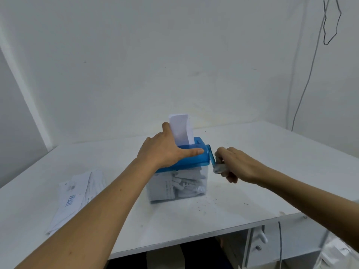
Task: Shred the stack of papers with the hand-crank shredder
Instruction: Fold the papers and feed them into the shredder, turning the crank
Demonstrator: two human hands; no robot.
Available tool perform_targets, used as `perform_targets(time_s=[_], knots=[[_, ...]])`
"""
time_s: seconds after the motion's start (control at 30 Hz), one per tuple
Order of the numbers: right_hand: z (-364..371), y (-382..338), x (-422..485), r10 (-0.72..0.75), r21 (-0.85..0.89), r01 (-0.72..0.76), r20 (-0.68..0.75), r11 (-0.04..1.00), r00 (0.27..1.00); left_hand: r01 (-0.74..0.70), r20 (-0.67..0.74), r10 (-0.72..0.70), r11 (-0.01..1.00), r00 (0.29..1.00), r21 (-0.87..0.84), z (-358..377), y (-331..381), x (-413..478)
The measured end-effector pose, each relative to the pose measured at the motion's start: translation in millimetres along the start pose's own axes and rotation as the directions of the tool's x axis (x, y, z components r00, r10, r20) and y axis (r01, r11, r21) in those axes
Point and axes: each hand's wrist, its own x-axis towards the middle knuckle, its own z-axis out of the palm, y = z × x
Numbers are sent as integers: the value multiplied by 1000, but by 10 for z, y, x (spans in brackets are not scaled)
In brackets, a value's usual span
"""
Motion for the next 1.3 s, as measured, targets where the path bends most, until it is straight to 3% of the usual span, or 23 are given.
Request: perform_targets(time_s=[0.27, 0.53, 0.67, 0.8, 0.97, 1.13, 1.3], knots=[[-581, -251, 243, -116, -22, 116, 27, 993, 993, -14, -16, 14, 1000, 1000, -5, 24, -34, 32], [-450, -132, 930, -201, 62, 227, -280, 972, 939, -19, -9, 19, 1000, 1000, -23, 27, -38, 62], [-193, -23, 1149, -209, 178, 285, -354, 942, 912, -21, -15, 21, 999, 1000, -26, 26, -32, 60], [30, 92, 1216, -120, 254, 221, -359, 941, 925, -34, -29, 33, 999, 999, -38, 37, -42, 64], [190, 248, 1208, 11, 390, 87, -243, 917, 970, -34, -41, 32, 998, 999, -44, 57, -33, 51], [518, 392, 917, 109, 409, -36, -155, 912, 982, 6, -49, -7, 1000, 999, -25, 45, -5, 28], [560, 387, 501, 192, 303, -116, -232, 946, 954, 32, -21, -33, 999, 999, -39, 34, 7, 22]])
